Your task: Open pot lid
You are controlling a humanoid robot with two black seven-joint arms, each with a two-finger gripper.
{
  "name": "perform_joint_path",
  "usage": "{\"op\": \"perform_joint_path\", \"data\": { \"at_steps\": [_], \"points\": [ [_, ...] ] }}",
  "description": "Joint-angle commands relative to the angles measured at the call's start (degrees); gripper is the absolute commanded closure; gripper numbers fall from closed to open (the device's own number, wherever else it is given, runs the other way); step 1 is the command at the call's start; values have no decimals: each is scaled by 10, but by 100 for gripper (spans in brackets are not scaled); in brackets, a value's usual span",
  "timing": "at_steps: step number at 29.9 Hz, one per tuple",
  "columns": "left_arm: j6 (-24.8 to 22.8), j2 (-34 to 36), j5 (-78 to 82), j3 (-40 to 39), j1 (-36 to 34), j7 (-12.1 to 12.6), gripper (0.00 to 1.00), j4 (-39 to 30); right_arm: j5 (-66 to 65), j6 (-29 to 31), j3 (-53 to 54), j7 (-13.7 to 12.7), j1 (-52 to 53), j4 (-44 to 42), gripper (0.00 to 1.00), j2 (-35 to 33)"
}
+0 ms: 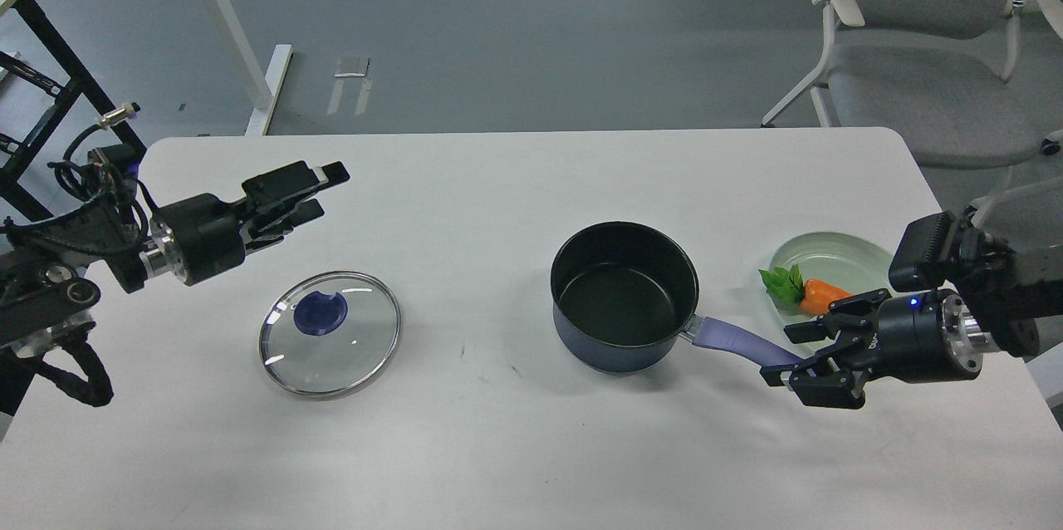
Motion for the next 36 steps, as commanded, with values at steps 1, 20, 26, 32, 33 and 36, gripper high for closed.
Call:
{"op": "perform_joint_path", "data": {
  "at_steps": [1, 20, 26, 32, 33, 36],
  "points": [
    [-25, -1, -89, -7, 2, 0, 1, 8, 57, 0, 3, 0, 27, 0, 3, -23],
    [0, -42, -370, -16, 19, 0, 1, 64, 854, -81, 16, 0, 13, -136, 1, 16],
    [-12, -108, -403, -97, 71, 0, 1, 108, 1019, -87, 17, 0, -30, -167, 1, 78],
    [-51, -159, -403, -161, 132, 66, 1, 140, 1075, -86, 21, 0, -62, -168, 1, 125],
    [-54, -165, -403, -167, 139, 71, 1, 148, 1075, -84, 22, 0, -64, -168, 1, 131],
    [-64, -176, -403, -177, 146, 76, 1, 163, 1075, -78, 22, 0, -70, -167, 1, 137]
  ]
}}
